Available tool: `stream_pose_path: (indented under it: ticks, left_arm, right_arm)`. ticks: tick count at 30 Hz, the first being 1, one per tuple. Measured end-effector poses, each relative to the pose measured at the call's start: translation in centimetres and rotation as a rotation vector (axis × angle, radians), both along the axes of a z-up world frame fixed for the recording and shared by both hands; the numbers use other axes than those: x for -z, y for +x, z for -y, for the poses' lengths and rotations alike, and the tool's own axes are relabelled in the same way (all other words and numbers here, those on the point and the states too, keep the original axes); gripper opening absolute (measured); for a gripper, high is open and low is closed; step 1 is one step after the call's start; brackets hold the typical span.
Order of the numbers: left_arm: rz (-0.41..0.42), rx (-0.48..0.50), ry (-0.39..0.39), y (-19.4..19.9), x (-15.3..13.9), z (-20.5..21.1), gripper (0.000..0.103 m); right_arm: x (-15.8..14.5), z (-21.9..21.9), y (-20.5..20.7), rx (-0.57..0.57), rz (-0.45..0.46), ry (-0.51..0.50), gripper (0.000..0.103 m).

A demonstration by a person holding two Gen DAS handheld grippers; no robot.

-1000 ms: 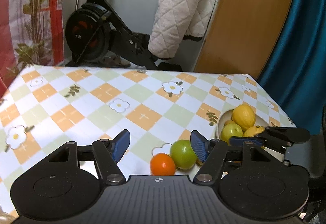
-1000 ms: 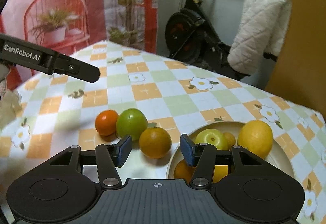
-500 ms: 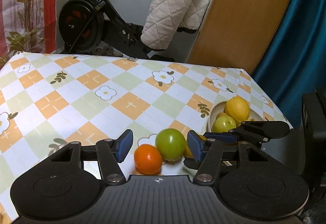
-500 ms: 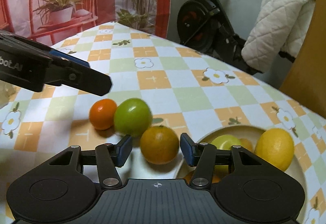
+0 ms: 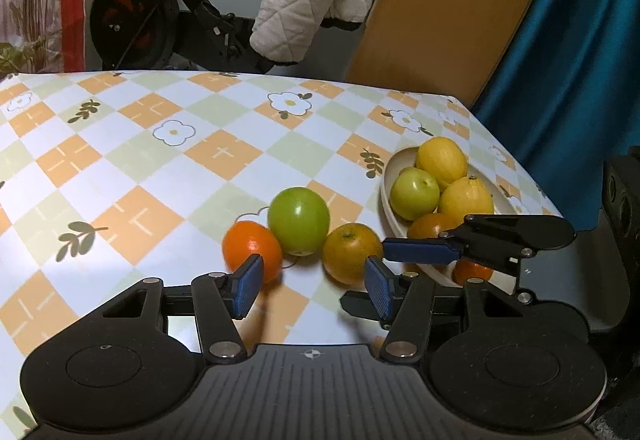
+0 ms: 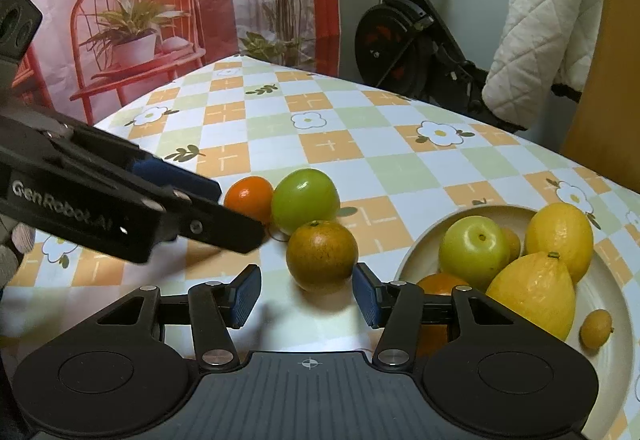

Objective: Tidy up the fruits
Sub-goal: 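Close the left gripper on the dull orange fruit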

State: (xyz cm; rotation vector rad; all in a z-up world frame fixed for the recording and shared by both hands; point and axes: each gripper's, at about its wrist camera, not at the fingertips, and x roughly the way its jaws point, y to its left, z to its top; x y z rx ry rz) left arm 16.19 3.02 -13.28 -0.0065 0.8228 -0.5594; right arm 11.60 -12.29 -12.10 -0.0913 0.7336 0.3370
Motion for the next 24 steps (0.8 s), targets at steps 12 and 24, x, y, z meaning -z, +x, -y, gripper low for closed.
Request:
stream_pose_path:
  ticks: [12, 24]
  left_arm:
    - [-0.042, 0.003, -0.043, 1.1, 0.9, 1.6, 0.045]
    - [-0.059, -0.002, -0.022, 0.9, 1.6, 1.9, 0.045]
  right_arm:
    - [0.5, 0.0, 1.1, -0.03, 0.025, -0.06, 0.038]
    - [0.2, -1.0, 0.2, -0.08, 0.024, -0.028, 0.037]
